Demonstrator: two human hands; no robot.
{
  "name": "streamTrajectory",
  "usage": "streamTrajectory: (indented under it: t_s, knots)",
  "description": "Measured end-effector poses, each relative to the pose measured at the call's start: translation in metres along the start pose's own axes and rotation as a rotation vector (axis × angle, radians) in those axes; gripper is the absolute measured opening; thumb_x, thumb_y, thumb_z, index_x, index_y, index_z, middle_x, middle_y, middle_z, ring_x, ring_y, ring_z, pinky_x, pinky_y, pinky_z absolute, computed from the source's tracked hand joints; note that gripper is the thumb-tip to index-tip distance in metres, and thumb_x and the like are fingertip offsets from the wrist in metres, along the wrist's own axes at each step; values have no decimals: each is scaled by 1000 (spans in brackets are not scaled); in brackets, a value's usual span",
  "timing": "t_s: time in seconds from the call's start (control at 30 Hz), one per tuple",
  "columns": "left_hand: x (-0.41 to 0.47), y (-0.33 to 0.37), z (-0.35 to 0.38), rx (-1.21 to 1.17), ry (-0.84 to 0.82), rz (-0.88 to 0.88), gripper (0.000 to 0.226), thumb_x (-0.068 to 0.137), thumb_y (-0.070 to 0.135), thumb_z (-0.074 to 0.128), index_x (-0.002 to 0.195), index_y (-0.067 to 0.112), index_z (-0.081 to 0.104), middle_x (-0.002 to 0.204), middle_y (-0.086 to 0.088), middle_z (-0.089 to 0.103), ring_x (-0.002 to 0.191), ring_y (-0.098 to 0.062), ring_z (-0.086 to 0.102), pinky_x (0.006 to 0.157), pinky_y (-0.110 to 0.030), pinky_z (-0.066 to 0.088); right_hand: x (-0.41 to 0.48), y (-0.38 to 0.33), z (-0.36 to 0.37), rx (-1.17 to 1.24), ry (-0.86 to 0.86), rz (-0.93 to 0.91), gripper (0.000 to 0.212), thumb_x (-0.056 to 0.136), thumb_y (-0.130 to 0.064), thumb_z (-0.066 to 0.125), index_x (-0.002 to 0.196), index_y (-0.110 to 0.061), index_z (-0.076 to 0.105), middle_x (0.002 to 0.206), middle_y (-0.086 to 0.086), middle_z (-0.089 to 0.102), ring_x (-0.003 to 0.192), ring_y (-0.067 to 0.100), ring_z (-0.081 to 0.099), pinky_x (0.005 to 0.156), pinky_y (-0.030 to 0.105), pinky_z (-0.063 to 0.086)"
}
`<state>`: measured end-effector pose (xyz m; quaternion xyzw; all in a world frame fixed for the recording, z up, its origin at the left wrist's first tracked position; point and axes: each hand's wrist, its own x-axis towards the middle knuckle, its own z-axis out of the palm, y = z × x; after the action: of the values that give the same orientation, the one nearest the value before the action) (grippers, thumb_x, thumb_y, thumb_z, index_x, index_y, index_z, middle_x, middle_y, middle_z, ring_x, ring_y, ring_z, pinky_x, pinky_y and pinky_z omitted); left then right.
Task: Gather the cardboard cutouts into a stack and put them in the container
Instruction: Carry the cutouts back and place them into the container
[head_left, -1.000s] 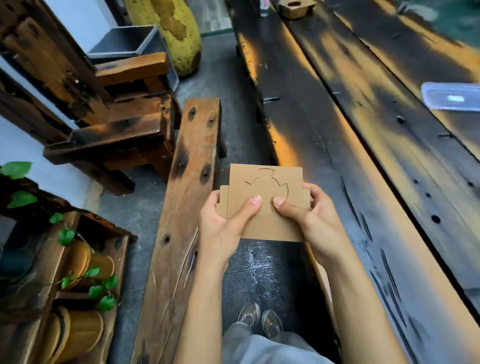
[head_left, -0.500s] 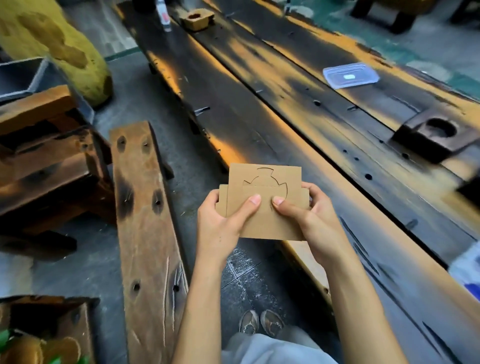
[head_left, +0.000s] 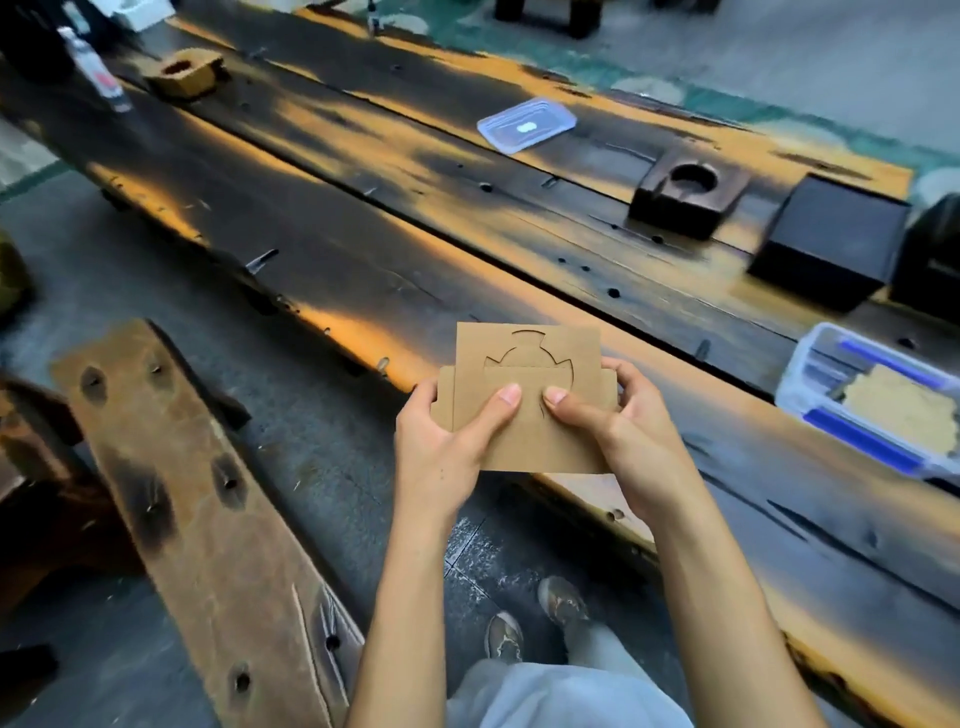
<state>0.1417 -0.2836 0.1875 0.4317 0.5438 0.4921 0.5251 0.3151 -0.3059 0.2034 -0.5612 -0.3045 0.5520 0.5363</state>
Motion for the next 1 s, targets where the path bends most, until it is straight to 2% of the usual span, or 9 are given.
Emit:
streamTrajectory:
  t_s: [0.1,0.3,0.5,0.67,0.83,1.0]
  knots:
    - [0,-3,9,13,-58,-15,44,70,43,93,106,22,78,103,3,83,98,-16,80,85,-35,63,-9,3,-10,40,60,-5,67,68,-21,84,127,-10,56,103,2,81,92,18,78,69,28,61]
    - [-2,-6,33,20,-162,-16,50,69,44,93,107,18,76,101,5,83,95,-13,80,75,-21,61,-22,2,-33,58,159,-29,66,68,-22,84,127,-9,57,103,1,81,91,18,78,69,26,61]
    - [-13,-6,70,33,-259,-20,36,70,46,94,100,34,77,101,6,83,95,-12,80,74,-22,61,-35,-3,-71,94,228,-47,68,69,-20,84,129,-7,56,104,3,81,91,18,78,68,26,61]
    - [-29,-11,104,64,-290,-28,40,70,47,93,102,29,77,102,4,83,98,-16,80,85,-38,62,-48,-3,-108,123,262,-54,66,70,-20,84,128,-7,56,104,4,81,90,17,78,68,26,61]
    - [-52,-16,139,48,-331,-69,44,71,43,94,106,21,77,103,1,83,98,-17,80,81,-32,62,-63,-2,-148,134,296,-55,65,69,-22,85,126,-10,57,104,1,81,91,16,78,69,26,61]
    - [-75,-18,177,64,-368,-75,46,72,40,93,108,17,76,104,0,83,99,-19,80,81,-32,64,-77,-5,-189,157,318,-74,61,70,-19,83,125,-9,57,100,-1,81,87,14,78,67,24,60]
